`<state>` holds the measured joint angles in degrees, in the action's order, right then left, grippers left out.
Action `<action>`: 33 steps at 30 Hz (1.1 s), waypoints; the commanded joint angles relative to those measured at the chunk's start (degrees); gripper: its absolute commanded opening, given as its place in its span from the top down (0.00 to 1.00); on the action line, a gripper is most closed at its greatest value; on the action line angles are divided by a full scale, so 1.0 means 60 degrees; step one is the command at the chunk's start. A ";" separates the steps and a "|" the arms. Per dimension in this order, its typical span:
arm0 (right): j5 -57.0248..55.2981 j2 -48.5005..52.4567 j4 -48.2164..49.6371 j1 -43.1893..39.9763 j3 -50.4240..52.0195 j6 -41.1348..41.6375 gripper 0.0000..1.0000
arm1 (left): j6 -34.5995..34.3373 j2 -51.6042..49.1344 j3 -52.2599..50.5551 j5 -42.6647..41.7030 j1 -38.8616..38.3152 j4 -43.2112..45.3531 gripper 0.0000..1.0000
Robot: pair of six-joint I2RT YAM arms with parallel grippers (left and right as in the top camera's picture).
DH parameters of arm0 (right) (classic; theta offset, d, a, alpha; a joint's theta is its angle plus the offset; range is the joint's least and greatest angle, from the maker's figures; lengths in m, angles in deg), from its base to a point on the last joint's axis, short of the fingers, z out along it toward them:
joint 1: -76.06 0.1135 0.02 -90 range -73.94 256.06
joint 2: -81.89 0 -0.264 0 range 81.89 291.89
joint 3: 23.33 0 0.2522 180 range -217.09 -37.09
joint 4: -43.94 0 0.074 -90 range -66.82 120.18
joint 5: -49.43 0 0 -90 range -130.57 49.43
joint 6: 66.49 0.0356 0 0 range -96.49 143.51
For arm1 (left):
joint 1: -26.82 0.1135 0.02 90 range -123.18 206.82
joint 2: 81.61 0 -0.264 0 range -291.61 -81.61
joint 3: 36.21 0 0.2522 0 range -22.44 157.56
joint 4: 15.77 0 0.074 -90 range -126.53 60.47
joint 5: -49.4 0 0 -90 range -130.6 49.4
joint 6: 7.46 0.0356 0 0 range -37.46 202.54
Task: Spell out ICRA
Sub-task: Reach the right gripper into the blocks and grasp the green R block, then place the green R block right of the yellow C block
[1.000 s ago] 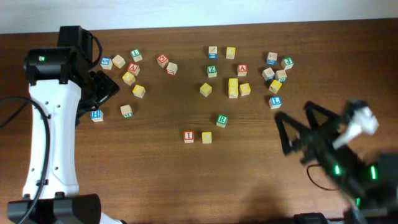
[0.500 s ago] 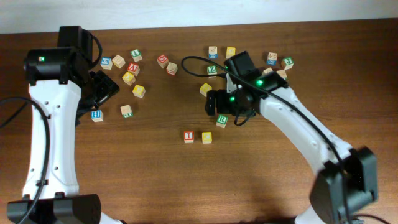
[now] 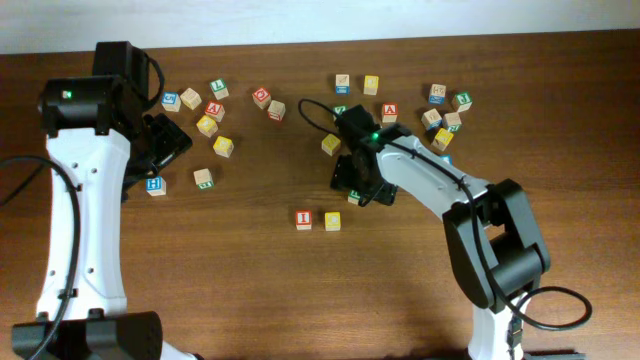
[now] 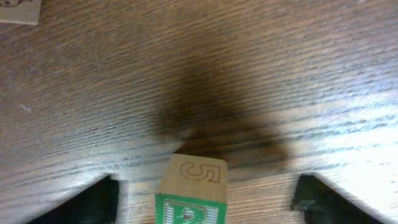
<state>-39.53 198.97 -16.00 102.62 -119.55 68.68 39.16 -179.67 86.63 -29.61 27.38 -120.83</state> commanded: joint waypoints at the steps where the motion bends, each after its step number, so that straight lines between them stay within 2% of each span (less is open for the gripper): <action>1: -0.0189 0.0146 0.0025 0.0153 -0.0149 0.0095 0.46 | -0.0051 -0.0011 0.0033 0.0073 0.0015 -0.0015 0.01; 4: -0.0182 0.0251 0.0022 0.0153 -0.0040 0.0098 0.50 | -0.0051 -0.0011 0.0033 0.0073 0.0015 -0.0015 0.01; 6: -0.0062 0.0255 0.0015 0.0153 0.0033 0.0091 0.57 | -0.0051 -0.0011 0.0033 0.0073 0.0018 -0.0015 0.01; 14: 0.0033 0.0255 0.0029 0.0208 0.0076 0.0018 0.57 | -0.0051 -0.0011 0.0033 0.0073 0.0015 -0.0015 0.01; 17: 0.0029 0.0255 0.0029 0.0204 0.0095 0.0018 0.72 | -0.0051 -0.0011 0.0033 0.0073 0.0015 -0.0015 0.01; 19: 0.0033 0.0255 0.0033 0.0204 0.0091 -0.0102 0.77 | -0.0051 -0.0011 0.0033 0.0073 0.0018 -0.0015 0.01; 25: 0.0131 0.0204 -0.0612 0.0204 0.0080 -0.1184 0.76 | -0.0051 -0.0011 0.0033 0.0073 0.0018 -0.0015 0.01; 29: 0.1268 0.0047 -0.1523 0.0208 0.0080 -0.2827 0.76 | -0.0051 -0.0011 0.0033 0.0073 0.0015 -0.0015 0.01; 33: 0.1308 0.0051 -0.2237 0.0302 0.0084 -0.3821 0.77 | -0.0051 -0.0011 0.0033 0.0073 0.0018 -0.0015 0.01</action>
<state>-33.34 199.60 -28.59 103.28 -119.38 50.52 39.16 -179.64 86.63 -29.61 27.38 -120.83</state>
